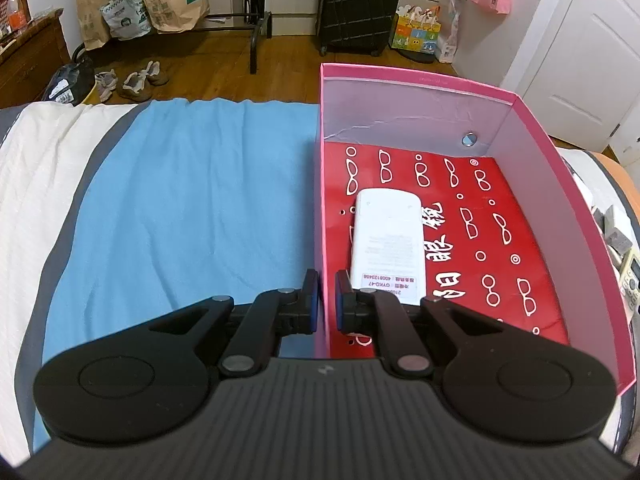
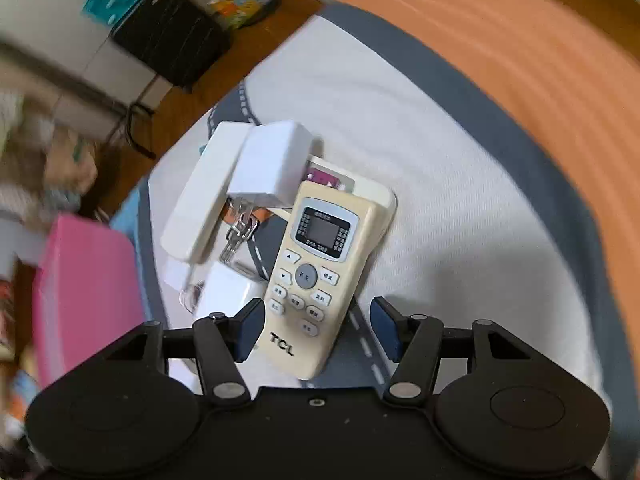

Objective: Organize rigid objects
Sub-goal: 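Grasp the cream TCL remote with the right gripper, then carry the remote into the pink box and open the right gripper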

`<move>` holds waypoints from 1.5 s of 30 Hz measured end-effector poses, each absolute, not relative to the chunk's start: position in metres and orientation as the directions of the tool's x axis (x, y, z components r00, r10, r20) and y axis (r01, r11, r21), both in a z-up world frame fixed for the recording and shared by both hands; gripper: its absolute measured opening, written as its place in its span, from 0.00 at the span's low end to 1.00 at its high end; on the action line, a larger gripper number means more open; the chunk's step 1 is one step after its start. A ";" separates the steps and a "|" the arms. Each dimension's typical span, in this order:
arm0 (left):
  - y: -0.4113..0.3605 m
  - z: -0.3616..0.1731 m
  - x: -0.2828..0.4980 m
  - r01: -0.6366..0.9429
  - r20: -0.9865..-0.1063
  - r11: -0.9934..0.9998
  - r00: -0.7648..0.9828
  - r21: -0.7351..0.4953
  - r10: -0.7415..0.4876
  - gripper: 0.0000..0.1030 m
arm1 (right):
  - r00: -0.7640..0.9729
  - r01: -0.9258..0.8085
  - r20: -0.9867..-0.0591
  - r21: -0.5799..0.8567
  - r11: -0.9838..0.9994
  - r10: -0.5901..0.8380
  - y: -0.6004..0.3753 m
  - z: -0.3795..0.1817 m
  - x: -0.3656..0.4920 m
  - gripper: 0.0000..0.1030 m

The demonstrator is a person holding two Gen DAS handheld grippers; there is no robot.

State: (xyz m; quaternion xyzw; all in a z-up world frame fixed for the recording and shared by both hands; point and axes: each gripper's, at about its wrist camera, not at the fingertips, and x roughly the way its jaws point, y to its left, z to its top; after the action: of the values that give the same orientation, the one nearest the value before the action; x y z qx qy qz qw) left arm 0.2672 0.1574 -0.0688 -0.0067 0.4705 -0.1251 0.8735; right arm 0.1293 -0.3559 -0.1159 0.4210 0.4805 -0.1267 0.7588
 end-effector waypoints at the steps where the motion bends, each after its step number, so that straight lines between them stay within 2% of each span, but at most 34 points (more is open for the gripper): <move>1: 0.157 -0.069 0.267 0.214 -0.821 0.968 0.525 -0.128 -0.224 0.08 | 0.509 0.605 -0.833 0.525 0.598 0.216 -0.355 -0.117 0.130 0.62; 6: 0.160 -0.068 0.269 0.203 -0.825 0.968 0.515 -0.147 -0.234 0.08 | 0.487 0.632 -0.830 0.550 0.546 0.272 -0.351 -0.136 0.140 0.62; 12: 0.161 -0.067 0.269 0.187 -0.819 0.969 0.522 -0.162 -0.237 0.08 | 0.532 0.636 -0.823 0.544 0.547 0.198 -0.337 -0.139 0.147 0.64; 14: 0.161 -0.066 0.269 0.184 -0.820 0.969 0.522 -0.163 -0.236 0.08 | 0.520 0.619 -0.839 0.500 0.606 0.161 -0.332 -0.133 0.148 0.53; 15: 0.161 -0.066 0.269 0.181 -0.820 0.970 0.521 -0.165 -0.237 0.08 | 0.516 0.607 -0.843 0.482 0.632 0.148 -0.329 -0.130 0.148 0.50; 19: 0.162 -0.066 0.266 0.181 -0.822 0.969 0.518 -0.165 -0.237 0.08 | 0.556 0.588 -0.823 0.490 0.644 0.119 -0.332 -0.115 0.141 0.32; 23: 0.162 -0.063 0.266 0.179 -0.816 0.969 0.525 -0.170 -0.240 0.08 | 0.596 0.536 -0.793 0.510 0.672 0.127 -0.331 -0.103 0.138 0.23; 31: 0.162 -0.063 0.264 0.178 -0.815 0.971 0.531 -0.161 -0.233 0.08 | 0.607 0.507 -0.785 0.505 0.699 0.126 -0.327 -0.102 0.143 0.23; 39: 0.167 -0.061 0.264 0.174 -0.809 0.966 0.530 -0.190 -0.255 0.05 | 0.638 0.461 -0.769 0.422 0.781 0.039 -0.317 -0.080 0.131 0.22; 45: 0.165 -0.059 0.262 0.195 -0.797 0.966 0.549 -0.172 -0.252 0.05 | 0.689 0.417 -0.722 0.466 0.781 0.063 -0.314 -0.065 0.122 0.22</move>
State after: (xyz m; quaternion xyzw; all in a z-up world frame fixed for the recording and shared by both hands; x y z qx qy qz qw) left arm 0.2625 0.1654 -0.0589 -0.0315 0.4575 -0.1270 0.8796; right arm 0.1222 -0.3138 -0.0647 0.3150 0.3810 -0.1023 0.8632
